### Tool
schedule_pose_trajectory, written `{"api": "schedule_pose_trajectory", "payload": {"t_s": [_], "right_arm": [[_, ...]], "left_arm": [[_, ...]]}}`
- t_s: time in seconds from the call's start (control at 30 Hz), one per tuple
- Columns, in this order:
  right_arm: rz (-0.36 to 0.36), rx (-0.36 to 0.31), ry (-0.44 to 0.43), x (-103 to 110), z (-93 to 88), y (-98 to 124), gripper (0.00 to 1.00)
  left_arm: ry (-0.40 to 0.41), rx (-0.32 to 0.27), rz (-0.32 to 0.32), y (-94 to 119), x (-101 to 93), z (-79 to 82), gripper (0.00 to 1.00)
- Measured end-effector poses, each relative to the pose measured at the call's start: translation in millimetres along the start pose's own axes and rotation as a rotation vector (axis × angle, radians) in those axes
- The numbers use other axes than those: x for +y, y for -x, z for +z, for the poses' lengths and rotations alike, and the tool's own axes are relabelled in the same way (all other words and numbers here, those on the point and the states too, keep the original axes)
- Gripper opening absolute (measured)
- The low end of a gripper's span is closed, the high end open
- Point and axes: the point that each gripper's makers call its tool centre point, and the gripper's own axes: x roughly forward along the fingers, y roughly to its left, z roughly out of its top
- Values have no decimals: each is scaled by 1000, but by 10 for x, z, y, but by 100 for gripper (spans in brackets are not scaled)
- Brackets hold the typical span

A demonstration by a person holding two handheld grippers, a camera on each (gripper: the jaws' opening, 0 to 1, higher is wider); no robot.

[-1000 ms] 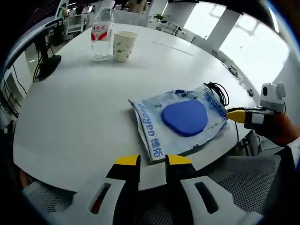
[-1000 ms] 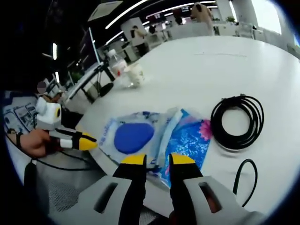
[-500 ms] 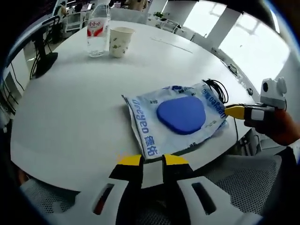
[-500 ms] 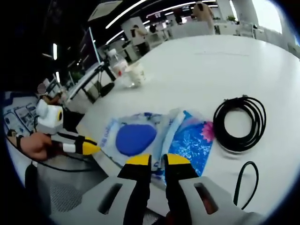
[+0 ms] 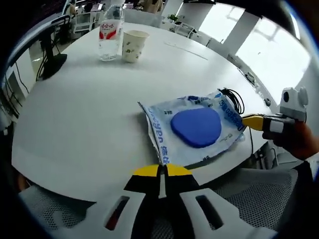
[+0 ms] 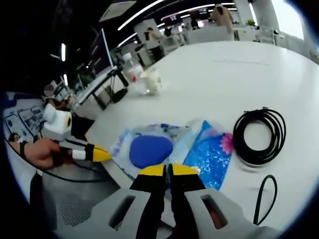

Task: Arrange the tabletop items into an orderly group along one side of the table until the central work area is clear of visible clutter.

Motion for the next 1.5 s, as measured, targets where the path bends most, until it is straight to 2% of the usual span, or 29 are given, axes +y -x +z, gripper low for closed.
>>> {"api": "schedule_pose_trajectory", "payload": {"t_s": [0.2, 0.3, 0.47, 0.77, 1.0, 1.3, 1.5], "right_arm": [[8, 4, 11, 35, -12, -34, 0], [-1, 22, 3, 10, -80, -56, 1], [-18, 57, -6, -42, -177, -52, 1], [-23, 90, -5, -49, -252, -86, 7], [-16, 98, 12, -26, -250, -97, 3], [3, 66, 51, 52, -129, -78, 0], [-10, 85, 36, 11, -205, -88, 0]], "left_arm": [[37, -15, 13, 16, 53, 12, 0], [74, -19, 21, 5, 104, -1, 0], [93, -20, 30, 5, 126, -11, 1], [86, -9, 32, -20, 130, -31, 4], [75, -7, 33, -20, 131, -27, 3], [64, -23, 27, 13, 99, 14, 0], [73, -25, 39, 12, 127, 10, 0]]}}
